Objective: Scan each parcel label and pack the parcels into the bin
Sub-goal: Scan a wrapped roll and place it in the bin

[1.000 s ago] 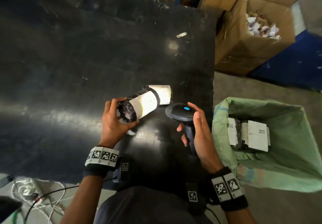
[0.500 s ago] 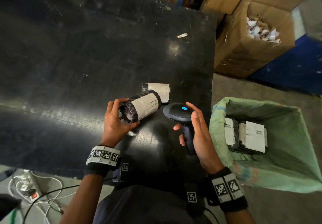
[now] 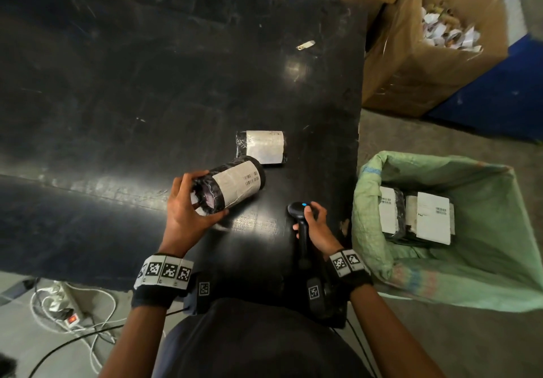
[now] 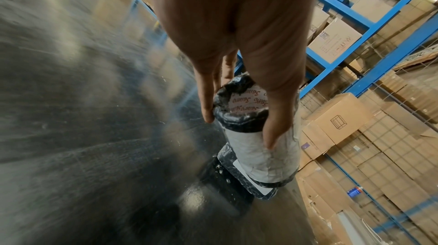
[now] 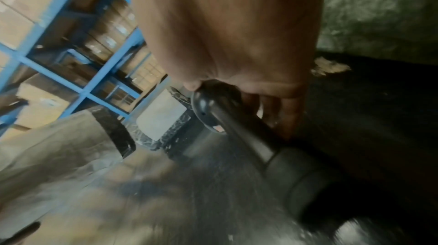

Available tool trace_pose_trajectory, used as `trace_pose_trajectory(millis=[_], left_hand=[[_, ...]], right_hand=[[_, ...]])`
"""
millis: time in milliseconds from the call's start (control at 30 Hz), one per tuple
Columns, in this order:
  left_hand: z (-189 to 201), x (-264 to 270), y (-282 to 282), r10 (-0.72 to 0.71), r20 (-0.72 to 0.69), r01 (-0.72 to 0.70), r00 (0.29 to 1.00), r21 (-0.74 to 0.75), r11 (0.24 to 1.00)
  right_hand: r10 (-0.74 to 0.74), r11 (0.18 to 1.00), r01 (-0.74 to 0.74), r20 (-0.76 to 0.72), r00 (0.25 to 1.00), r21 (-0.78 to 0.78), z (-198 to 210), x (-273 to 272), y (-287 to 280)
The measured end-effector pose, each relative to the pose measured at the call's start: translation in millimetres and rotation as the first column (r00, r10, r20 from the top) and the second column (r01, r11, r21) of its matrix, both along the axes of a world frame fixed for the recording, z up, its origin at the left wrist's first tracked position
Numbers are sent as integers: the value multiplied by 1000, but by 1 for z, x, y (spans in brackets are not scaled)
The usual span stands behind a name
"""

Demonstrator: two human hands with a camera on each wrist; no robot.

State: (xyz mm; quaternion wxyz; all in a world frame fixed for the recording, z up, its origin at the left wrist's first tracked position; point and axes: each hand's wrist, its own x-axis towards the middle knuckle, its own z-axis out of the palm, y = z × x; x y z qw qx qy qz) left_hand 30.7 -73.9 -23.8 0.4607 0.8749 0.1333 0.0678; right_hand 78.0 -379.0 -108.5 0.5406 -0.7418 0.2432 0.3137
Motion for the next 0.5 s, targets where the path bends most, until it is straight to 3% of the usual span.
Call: trace_pose_trajectory(millis=[100,233,333,500], left_hand=[[1,0,-3,-11,-17,10,1000,-22,1000],[5,9,-10,-53,-43,51,998,-48,998],[10,19,-17,-114,-77,103,990,-136,985],[32,40,-42,-309,-132,218,942,-458,862]], right_hand=[[-19,1000,19,-6,1000,4,-54,-1,-16],[57,995,-55,21,998,-89,23,4,7],[137,969,-85,219,966,-234,60,9,0],[305,944,-329,424,853,-19,120,14,-24]])
